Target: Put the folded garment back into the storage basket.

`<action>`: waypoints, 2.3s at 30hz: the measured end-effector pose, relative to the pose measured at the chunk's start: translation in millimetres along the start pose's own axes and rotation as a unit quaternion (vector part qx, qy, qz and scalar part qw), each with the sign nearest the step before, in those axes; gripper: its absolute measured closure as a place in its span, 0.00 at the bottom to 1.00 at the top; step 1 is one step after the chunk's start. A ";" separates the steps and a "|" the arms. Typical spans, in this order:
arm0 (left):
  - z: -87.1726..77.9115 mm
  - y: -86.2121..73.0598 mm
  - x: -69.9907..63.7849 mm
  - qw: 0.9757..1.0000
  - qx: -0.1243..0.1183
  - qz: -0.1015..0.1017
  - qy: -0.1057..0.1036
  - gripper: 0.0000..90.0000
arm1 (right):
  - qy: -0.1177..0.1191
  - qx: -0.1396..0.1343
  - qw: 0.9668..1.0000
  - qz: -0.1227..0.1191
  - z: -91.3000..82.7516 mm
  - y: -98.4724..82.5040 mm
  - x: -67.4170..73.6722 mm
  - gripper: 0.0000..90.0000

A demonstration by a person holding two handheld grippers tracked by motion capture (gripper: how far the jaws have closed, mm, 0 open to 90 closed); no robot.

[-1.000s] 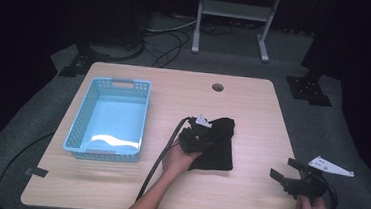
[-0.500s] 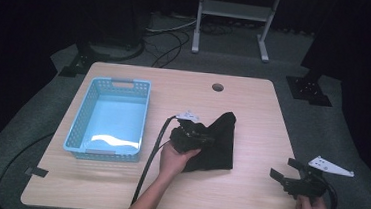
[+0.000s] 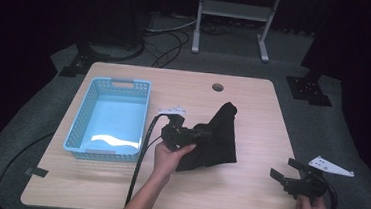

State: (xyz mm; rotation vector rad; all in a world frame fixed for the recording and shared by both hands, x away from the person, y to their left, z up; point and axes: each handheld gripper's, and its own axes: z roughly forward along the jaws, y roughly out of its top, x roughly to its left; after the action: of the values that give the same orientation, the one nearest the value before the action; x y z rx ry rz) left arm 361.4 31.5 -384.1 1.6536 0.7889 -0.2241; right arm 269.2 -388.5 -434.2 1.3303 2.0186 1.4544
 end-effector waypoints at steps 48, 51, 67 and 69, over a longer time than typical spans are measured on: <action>-59.6 13.6 -10.7 0.995 -0.069 -0.048 -0.053 0.81 | -0.007 -0.009 1.000 0.015 -2.3 -0.9 -2.6 0.02; -64.6 14.9 -15.1 0.995 -0.071 -0.043 -0.056 0.81 | -0.009 -0.009 1.000 0.017 -2.5 -1.0 -2.7 0.02; -82.7 14.2 -22.1 0.992 -0.083 -0.046 -0.079 0.81 | -0.013 -0.007 1.000 0.018 -1.8 -1.0 -2.8 0.02; -84.7 14.8 -21.2 0.992 -0.085 -0.051 -0.085 0.81 | -0.013 -0.007 1.000 0.017 -1.6 -1.0 -2.8 0.02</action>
State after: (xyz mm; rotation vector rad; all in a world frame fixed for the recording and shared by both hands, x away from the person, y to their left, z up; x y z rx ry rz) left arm 331.4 101.7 -339.3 1.4163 0.7430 -0.3544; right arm 269.0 -391.8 -435.1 1.3761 1.9758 1.4554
